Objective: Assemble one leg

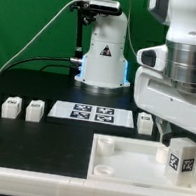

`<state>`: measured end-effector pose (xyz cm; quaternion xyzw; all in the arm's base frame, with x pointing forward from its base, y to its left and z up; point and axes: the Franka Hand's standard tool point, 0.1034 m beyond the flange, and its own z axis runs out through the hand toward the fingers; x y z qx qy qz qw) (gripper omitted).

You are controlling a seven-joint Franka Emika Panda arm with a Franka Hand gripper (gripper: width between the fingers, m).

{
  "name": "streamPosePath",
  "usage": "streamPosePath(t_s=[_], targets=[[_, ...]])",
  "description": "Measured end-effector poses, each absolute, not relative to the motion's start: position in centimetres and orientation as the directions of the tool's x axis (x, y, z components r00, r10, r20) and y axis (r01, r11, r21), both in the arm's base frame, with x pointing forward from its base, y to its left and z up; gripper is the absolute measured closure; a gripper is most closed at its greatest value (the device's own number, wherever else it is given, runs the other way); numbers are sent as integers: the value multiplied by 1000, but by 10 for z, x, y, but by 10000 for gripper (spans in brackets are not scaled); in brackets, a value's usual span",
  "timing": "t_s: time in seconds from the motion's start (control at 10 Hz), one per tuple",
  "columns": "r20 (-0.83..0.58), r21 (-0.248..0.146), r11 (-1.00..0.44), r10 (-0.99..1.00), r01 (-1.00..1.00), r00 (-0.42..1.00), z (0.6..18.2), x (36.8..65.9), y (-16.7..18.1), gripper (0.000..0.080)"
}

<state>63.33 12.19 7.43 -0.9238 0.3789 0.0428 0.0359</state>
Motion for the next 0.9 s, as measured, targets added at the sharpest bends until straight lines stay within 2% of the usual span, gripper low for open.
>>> streamPosePath(t_s=[0.3, 0.4, 0.6, 0.8, 0.9], targets=[[-91, -75, -934, -343, -350, 935, 72, 631, 131, 153], [-82, -76, -974, -206, -213, 975, 71, 629, 131, 151], [-74, -50, -998, 41, 38, 996, 70, 628, 130, 151], [-65, -57, -967, 253, 250, 965, 70, 629, 124, 151], [-62, -59, -958, 284, 280, 957, 70, 629, 122, 151]])
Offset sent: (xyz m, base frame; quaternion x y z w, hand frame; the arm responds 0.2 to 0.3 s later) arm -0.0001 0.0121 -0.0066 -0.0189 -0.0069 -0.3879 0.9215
